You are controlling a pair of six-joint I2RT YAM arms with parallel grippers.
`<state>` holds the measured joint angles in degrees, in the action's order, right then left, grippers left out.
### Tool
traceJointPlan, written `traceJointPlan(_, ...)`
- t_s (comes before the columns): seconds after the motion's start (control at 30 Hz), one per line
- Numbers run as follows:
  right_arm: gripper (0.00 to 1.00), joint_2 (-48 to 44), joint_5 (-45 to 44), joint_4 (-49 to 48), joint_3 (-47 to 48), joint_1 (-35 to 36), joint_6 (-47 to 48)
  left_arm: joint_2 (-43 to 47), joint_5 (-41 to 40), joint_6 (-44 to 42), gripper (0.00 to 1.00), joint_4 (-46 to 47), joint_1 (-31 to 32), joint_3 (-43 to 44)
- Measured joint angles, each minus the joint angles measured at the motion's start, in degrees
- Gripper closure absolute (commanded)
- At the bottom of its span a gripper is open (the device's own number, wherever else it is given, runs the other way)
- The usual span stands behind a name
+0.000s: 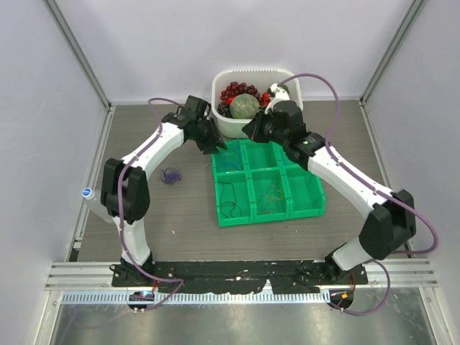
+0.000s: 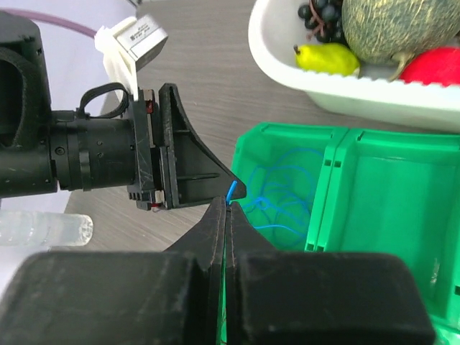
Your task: Untangle the cables
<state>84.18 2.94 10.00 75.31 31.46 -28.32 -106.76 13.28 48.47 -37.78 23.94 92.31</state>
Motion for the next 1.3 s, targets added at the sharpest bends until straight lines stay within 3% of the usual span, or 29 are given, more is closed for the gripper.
traceJointPlan(0.1,0.99,4.68,0.68,-1.36,0.02,0.02,-0.79,-3.91,-0.76,-1.88,0.40,-3.58,0.33,3.23)
traceJointPlan(0.2,0.99,9.79,0.74,-0.39,0.76,0.09,-1.16,-3.04,-3.37,-3.85,0.33,-6.38,0.55,2.60)
traceJointPlan(0.3,0.99,14.29,1.03,2.27,2.97,0.31,-1.49,4.20,-6.25,-5.62,0.24,-6.47,-0.22,-3.45)
traceJointPlan(0.4,0.99,18.29,1.44,3.87,5.73,1.07,-1.57,15.98,-7.26,-6.75,0.22,-7.06,-2.99,-11.93)
traceJointPlan(0.53,0.79,24.26,1.66,7.32,10.60,3.26,-0.90,29.49,-9.11,-7.43,0.23,-7.76,-8.22,-20.74)
traceJointPlan(0.63,0.61,29.18,1.16,11.34,15.52,4.85,0.61,34.88,-10.51,-8.48,0.22,-9.07,-10.12,-25.59)
traceJointPlan(0.83,0.33,30.08,-0.61,18.34,17.90,5.73,4.00,30.08,-10.73,-9.16,0.29,-10.82,-12.63,-27.26)
traceJointPlan(1.0,0.31,26.40,-1.46,22.62,17.42,5.40,6.49,21.59,-10.95,-10.69,0.35,-10.91,-14.75,-24.46)
traceJointPlan(1.3,0.32,5.18,-1.79,24.61,8.98,5.18,8.11,7.26,-10.21,-13.22,0.47,-9.29,-14.86,-11.85)
